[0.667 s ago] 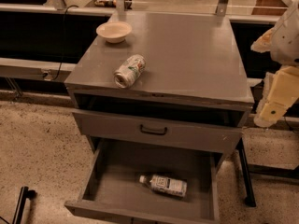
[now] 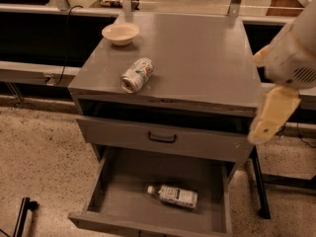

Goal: Pick blue plastic bottle from middle drawer and place on counter

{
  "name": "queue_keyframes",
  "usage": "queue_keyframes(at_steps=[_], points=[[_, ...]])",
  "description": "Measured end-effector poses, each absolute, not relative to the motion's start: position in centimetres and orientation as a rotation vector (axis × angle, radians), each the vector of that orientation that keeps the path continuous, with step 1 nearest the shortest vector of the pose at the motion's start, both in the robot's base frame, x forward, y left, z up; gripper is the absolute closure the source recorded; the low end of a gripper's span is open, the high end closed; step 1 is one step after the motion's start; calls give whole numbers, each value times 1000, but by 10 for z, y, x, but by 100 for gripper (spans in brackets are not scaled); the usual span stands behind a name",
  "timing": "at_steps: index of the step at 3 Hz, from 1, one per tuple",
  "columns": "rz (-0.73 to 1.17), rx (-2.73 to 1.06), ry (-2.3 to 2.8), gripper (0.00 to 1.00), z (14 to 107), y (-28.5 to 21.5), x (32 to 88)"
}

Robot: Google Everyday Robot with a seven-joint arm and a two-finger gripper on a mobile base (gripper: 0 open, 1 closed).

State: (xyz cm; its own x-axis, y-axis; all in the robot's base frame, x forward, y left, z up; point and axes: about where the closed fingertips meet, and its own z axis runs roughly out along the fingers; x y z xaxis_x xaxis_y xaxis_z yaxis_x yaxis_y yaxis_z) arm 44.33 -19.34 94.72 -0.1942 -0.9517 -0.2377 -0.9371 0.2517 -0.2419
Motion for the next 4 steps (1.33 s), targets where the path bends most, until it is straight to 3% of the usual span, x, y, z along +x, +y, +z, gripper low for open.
queue_keyframes(at_steps=[1, 3, 4], points=[[67, -1762, 2089, 0, 899, -132, 425], [125, -1800, 2082, 0, 866, -111, 426], [245, -1823, 2098, 0, 812, -97, 423]])
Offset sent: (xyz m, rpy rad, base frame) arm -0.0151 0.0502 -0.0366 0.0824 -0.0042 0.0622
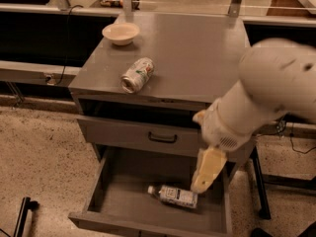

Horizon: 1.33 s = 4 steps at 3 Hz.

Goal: Pick blue plastic bottle from middle drawer and place on counter

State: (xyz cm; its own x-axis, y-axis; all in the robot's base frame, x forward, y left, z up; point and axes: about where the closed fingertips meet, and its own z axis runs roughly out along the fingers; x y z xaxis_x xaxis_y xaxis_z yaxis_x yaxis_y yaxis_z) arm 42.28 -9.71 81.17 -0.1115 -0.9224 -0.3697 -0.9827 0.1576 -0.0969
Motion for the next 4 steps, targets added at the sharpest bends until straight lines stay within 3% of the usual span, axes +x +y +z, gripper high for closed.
queue_keyframes(at_steps=[1, 4], points=[[384, -1834, 2103, 0, 707, -78, 396], [405, -1797, 2187, 0, 627, -78, 393]])
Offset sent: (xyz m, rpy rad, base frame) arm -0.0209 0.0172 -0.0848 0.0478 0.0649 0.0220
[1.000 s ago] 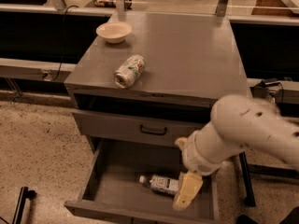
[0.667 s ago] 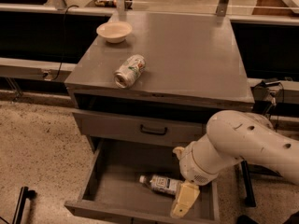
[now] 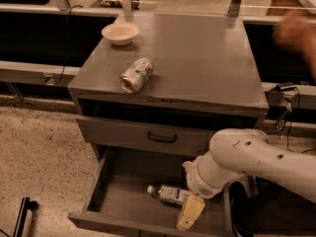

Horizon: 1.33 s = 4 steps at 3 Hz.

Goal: Pick blue plastic bottle from middle drawer and place on counter

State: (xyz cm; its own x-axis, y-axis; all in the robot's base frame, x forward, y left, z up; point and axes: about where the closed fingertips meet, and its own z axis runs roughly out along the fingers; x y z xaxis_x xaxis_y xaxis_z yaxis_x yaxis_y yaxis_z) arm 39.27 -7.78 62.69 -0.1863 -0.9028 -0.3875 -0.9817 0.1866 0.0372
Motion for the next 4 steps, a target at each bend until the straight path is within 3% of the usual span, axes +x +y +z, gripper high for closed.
queue_keyframes(at_steps=[2, 4], points=[[326, -1649, 2221, 0, 499, -92, 449], [213, -1639, 2166, 0, 437, -98, 504]])
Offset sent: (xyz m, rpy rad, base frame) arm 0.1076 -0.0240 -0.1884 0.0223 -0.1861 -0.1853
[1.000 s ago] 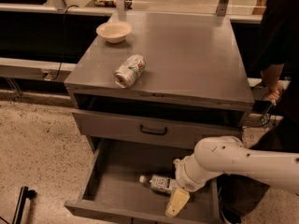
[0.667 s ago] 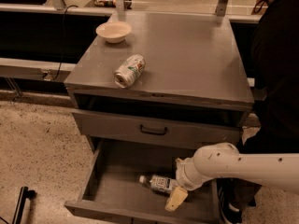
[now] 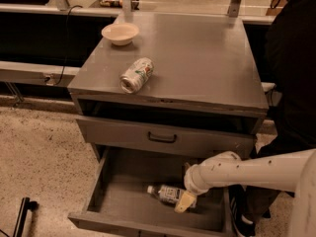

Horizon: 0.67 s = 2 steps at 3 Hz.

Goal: Pick blue plastic bottle from middle drawer and place on counter

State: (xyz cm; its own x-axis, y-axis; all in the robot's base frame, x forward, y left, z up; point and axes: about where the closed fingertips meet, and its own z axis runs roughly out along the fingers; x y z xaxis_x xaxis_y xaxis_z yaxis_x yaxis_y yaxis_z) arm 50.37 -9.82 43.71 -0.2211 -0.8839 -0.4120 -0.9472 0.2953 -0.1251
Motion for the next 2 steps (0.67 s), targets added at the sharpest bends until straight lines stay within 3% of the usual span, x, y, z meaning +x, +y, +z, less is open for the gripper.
queue_keyframes(at_steps=[1, 2], points=[[239, -1645, 2151, 0, 404, -92, 510], [282, -1657, 2138, 15, 380, -83, 506]])
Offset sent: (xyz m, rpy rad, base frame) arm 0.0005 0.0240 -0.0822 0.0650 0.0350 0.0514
